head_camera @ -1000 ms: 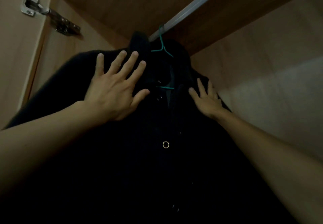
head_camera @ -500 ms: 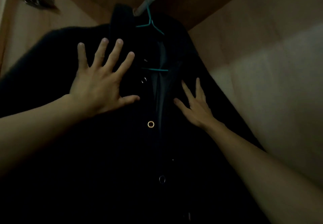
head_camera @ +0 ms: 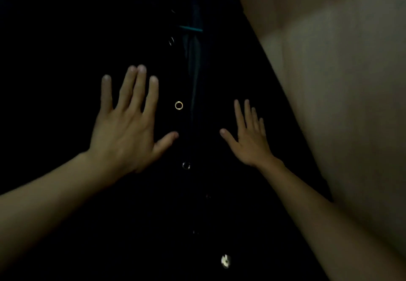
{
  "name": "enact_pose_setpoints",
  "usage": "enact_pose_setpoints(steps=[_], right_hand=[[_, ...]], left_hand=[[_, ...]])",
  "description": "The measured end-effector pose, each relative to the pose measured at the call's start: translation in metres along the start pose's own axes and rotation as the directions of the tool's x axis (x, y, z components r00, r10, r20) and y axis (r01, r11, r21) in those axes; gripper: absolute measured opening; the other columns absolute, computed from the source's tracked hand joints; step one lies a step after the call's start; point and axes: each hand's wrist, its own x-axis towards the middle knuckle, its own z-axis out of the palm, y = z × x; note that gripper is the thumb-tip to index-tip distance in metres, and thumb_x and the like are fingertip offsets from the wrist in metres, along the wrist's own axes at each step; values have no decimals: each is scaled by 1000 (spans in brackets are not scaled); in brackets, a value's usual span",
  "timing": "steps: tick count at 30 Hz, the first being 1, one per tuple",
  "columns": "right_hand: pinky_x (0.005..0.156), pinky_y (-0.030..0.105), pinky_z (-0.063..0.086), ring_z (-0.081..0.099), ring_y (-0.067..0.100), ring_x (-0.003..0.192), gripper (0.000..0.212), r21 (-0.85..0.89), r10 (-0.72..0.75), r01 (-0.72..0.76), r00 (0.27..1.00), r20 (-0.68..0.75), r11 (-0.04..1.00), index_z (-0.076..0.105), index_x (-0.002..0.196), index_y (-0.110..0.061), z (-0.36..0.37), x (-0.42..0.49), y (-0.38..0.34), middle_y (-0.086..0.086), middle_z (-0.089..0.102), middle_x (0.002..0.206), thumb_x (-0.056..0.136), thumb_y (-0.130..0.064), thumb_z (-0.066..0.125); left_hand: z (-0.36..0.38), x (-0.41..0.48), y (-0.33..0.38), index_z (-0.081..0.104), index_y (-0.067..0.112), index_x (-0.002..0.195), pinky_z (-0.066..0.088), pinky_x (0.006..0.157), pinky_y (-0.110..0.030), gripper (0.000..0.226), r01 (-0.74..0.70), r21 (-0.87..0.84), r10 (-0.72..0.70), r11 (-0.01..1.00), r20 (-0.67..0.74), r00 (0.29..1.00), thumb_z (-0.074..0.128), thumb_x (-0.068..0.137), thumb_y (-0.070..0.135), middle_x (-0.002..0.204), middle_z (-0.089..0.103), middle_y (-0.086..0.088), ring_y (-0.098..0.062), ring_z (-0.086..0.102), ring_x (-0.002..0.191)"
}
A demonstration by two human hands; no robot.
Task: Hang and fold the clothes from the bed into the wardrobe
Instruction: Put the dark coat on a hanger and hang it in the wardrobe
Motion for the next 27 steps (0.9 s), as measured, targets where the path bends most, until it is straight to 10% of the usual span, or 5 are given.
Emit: enact_pose_setpoints(steps=[16, 22, 27], right_hand=[[117, 56, -5, -14, 23, 152, 74, 117, 302, -309, 950, 75, 944, -20, 151, -46, 77, -166, 15, -6, -22, 164, 92, -77, 12], [114, 57, -2, -15, 20, 151, 73, 141, 338, -347, 938, 81, 927, -19, 151, -46, 127, -139, 12, -12, -34, 158, 95, -75, 17], [113, 58, 2, -24, 10, 143, 75, 118, 310, -341, 924, 223, 933, -21, 147, -55, 121, -180, 31, -30, -43, 147, 90, -81, 20]], left_hand=[[17, -130, 46, 31, 17, 153, 5, 116, -68, 97, -155, -113, 170, 981, 136, 976, 41, 75, 74, 160, 0, -32, -44, 2, 150], [38, -129, 54, -3, 27, 156, -4, 118, -64, 101, -122, 98, 90, 988, 288, 953, 40, 80, 78, 155, -21, -37, -48, -21, 146], [25, -160, 76, 16, 27, 156, 1, 118, -65, 86, -120, -122, 152, 985, 302, 941, 50, 86, 62, 160, -11, -32, -44, -13, 149]])
